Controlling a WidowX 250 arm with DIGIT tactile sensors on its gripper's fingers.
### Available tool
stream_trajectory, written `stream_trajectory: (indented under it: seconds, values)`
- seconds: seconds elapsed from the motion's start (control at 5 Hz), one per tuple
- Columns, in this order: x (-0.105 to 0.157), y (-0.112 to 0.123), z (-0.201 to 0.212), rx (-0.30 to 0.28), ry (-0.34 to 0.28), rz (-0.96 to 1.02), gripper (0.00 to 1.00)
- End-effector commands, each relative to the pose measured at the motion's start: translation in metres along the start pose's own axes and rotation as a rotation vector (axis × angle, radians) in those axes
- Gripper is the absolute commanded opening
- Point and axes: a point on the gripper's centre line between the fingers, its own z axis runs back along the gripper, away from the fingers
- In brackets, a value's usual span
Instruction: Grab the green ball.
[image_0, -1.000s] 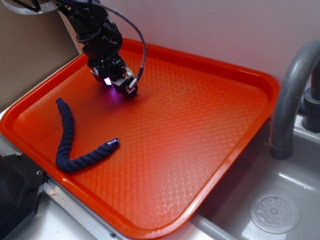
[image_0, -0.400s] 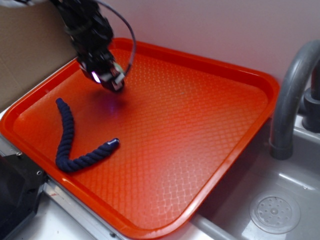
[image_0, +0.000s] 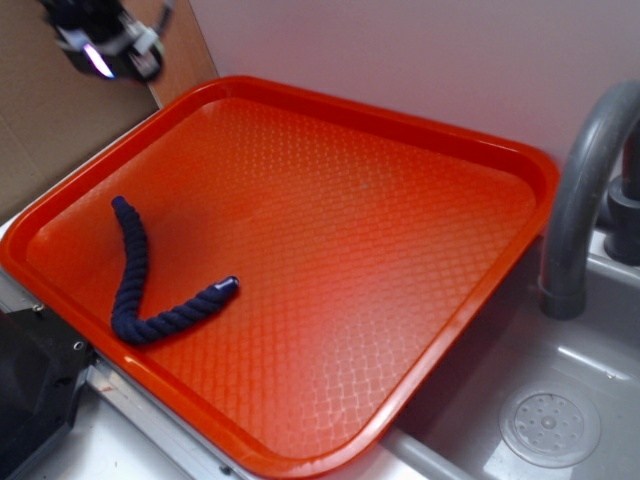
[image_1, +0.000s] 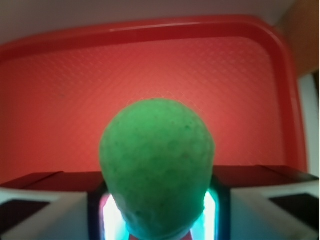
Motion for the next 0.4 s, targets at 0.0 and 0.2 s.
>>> stream_trajectory:
  seconds: [0.0,0.2]
  values:
    - [-0.0134,-0.0003,0.1032,0.037,-0.014,0.040,0.00]
    - [-0.0211,-0.0038,0.1049,0.021,-0.061,-0.001,0.00]
